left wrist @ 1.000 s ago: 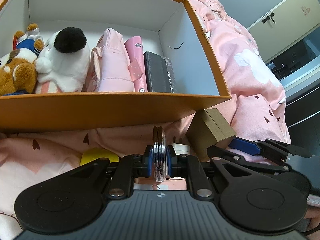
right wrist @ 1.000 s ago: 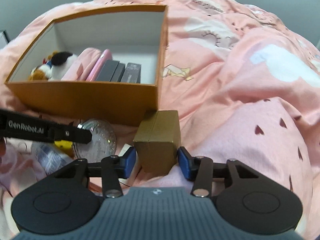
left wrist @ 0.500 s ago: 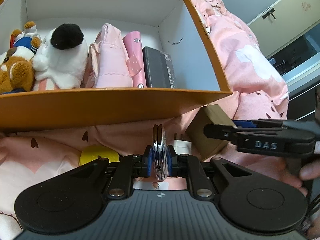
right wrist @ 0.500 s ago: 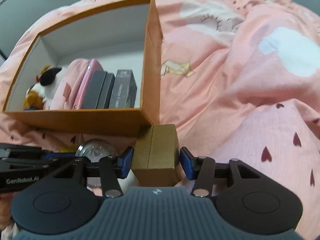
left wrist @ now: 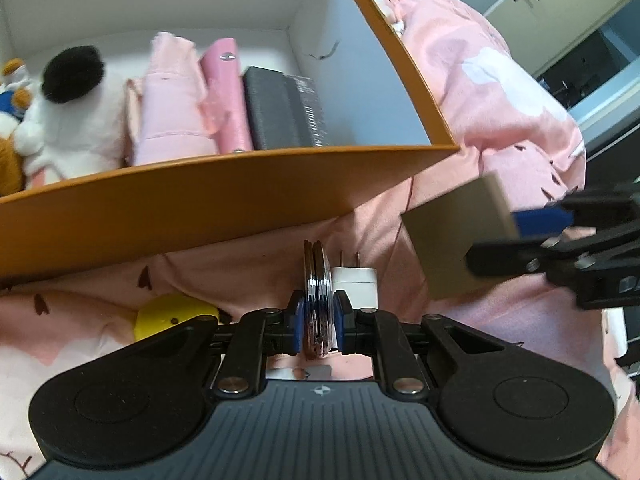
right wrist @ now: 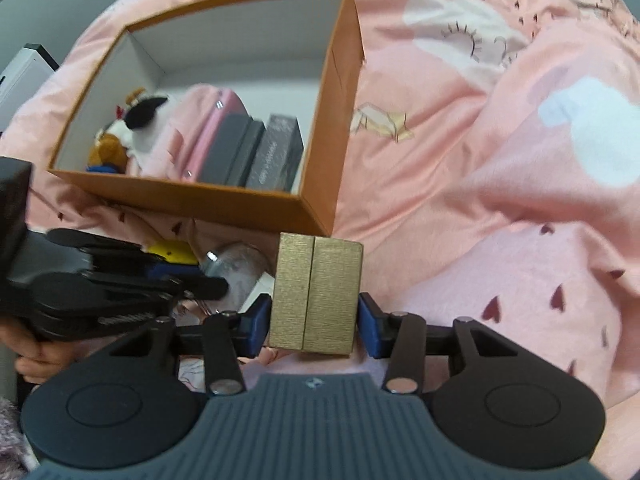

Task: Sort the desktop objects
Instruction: 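Lift the gold box with the right gripper while the left lifts the glittery container, then lower the gold box into the box beside the dark boxes with the right gripper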

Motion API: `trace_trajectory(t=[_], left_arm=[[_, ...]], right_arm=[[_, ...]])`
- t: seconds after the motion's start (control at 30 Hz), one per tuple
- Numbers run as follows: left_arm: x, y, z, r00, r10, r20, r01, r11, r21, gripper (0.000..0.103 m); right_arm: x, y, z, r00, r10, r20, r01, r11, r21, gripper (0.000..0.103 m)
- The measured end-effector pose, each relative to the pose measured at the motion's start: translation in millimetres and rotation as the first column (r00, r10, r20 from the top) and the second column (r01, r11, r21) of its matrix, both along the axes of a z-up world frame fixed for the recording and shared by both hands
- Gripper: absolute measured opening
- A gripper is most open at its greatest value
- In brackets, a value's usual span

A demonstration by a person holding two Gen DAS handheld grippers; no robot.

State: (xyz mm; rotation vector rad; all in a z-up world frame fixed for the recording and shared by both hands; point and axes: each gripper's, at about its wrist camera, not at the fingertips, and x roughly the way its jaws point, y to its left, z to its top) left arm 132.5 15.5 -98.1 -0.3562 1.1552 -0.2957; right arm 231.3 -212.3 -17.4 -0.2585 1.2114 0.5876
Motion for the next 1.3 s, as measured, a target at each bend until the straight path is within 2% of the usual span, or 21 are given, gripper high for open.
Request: trace_trajectory(t=[0.17, 0.3, 0.5, 0.67, 0.87, 1.0, 1.1, 1.2, 1.3], left_arm=[[2.3, -6.4, -1.3, 1.0, -0.006, 0.011, 0.006, 1.0, 0.008, 0.017], [0.2, -1.2, -1.5, 1.0, 0.023, 0.011, -0.023, 1.0, 0.008, 0.015], [-11.6, 11.0, 26.8, 0.996, 0.057, 0.071, -0.055, 0.998, -0.026, 0.015], [-22.5, 24.2, 55.2, 0.992, 0.054, 0.111, -0.045, 0.995, -0.088, 0.015], [-27.0, 49.4, 97.0, 0.973, 0.097, 0.207, -0.061, 0.983, -0.173, 0.015], [-27.2, 74.6, 110.4, 0.95, 0.18, 0.257, -0.139, 0.975, -0.171, 0.015], [-23.9, 95.2, 107.2, 0.934, 0.258, 0.249, -0.224, 0.962, -0.159, 0.015], [-22.6, 107.8, 102.5, 0.927, 0.292, 0.236, -0.256, 0.951, -0.173, 0.015], [-19.5, 114.0, 96.3, 0.926, 0.303, 0.224, -0.262, 0.945, -0.194, 0.015]], right_arm=[[-1.4, -0.7, 17.1, 0.999, 0.012, 0.046, -0.012, 1.0, 0.012, 0.048], [-2.5, -2.2, 41.7, 0.997, 0.013, 0.082, -0.02, 0.996, 0.083, 0.048], [8.3, 7.9, 79.7, 0.986, -0.018, 0.165, -0.018, 0.977, 0.212, 0.047], [21.0, 34.8, 80.4, 0.977, -0.004, 0.212, -0.039, 0.98, 0.196, 0.046], [30.2, 75.1, 68.0, 0.948, 0.076, 0.309, -0.092, 0.995, 0.037, 0.046], [29.6, 104.0, 56.4, 0.906, 0.224, 0.358, -0.184, 0.972, -0.143, 0.046], [19.1, 127.8, 43.8, 0.831, 0.375, 0.41, -0.251, 0.911, -0.326, 0.046], [8.2, 148.9, 21.1, 0.738, 0.531, 0.416, -0.288, 0.805, -0.519, 0.046], [1.5, 163.8, 1.2, 0.661, 0.64, 0.392, -0.303, 0.705, -0.642, 0.046]])
